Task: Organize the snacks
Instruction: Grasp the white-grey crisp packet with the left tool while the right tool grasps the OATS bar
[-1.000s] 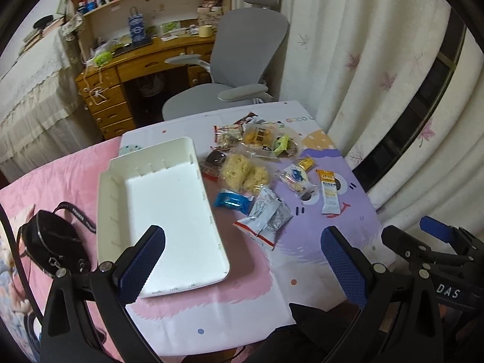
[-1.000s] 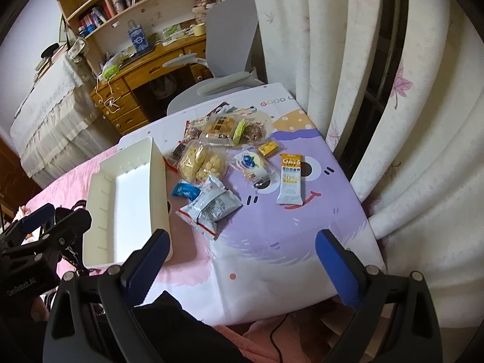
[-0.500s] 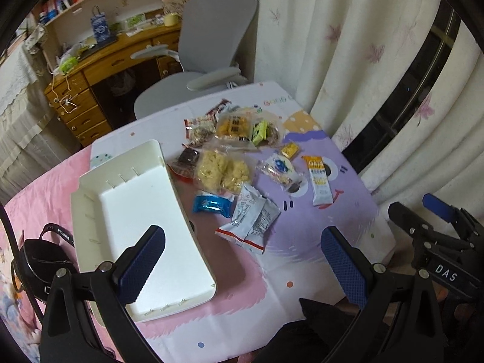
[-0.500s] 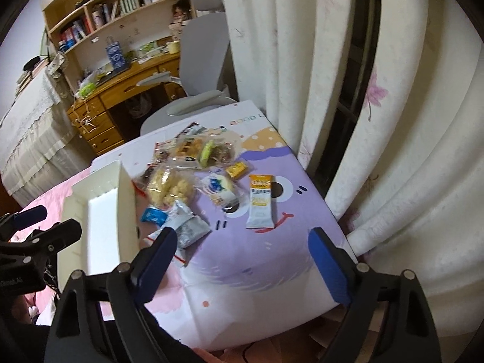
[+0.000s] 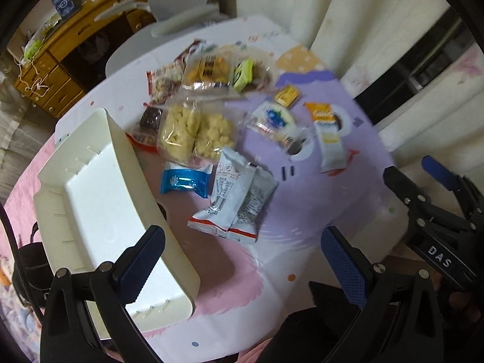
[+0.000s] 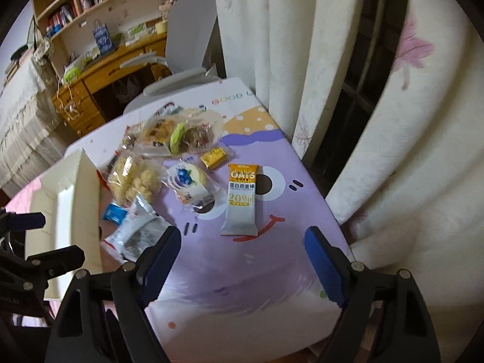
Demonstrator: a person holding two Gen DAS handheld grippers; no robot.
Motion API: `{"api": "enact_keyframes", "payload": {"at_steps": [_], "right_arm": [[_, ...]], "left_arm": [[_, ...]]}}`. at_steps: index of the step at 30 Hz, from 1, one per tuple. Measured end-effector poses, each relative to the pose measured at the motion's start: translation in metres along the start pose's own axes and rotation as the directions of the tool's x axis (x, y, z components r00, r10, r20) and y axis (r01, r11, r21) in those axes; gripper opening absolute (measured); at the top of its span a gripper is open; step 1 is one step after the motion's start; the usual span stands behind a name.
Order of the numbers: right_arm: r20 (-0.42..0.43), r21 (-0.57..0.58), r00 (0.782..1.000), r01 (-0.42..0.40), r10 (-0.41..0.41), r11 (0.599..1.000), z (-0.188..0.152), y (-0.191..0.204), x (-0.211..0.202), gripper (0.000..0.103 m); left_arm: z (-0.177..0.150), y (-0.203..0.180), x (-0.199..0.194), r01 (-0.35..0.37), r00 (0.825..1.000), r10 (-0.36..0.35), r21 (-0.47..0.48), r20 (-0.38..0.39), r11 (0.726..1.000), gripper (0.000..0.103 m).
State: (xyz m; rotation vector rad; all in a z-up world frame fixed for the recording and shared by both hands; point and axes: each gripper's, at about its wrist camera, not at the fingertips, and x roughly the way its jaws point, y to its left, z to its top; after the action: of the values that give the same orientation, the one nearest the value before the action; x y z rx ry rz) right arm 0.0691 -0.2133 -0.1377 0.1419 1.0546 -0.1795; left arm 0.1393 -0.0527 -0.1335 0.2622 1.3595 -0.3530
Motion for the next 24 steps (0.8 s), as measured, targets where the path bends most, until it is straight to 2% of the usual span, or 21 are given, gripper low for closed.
{"api": "enact_keyframes", "payload": {"at_steps": [7,12,19,24], "right_arm": [[-0.107,-0.031,0.994,-0.039,0.036,0.999,0.011,-0.006,0.053,0.077],[-0.193,-0.046,0.978,-0.084,0.073,0.995,0.016,-0.005,0.094,0.075],[-0.276,-0.065,0.957,-0.110,0.088,0.992,0.019,-0.001,0.130,0.073],[-0.305,-0.106,0.948,-0.127,0.090,0.986,0.021,0.009,0.146,0.065]], "left_arm": [[0.030,-0.010,0.056,-0.054,0.988,0.053,-0.006,-0.142,0.999,0.102],[0.041,-0.010,0.091,-0.112,0.963,0.106,-0.009,-0.249,0.994,0.102],[0.049,-0.006,0.128,-0.162,0.936,0.153,-0.004,-0.317,0.987,0.102],[0.050,-0.001,0.147,-0.176,0.923,0.161,-0.013,-0.351,0.984,0.101]]}}
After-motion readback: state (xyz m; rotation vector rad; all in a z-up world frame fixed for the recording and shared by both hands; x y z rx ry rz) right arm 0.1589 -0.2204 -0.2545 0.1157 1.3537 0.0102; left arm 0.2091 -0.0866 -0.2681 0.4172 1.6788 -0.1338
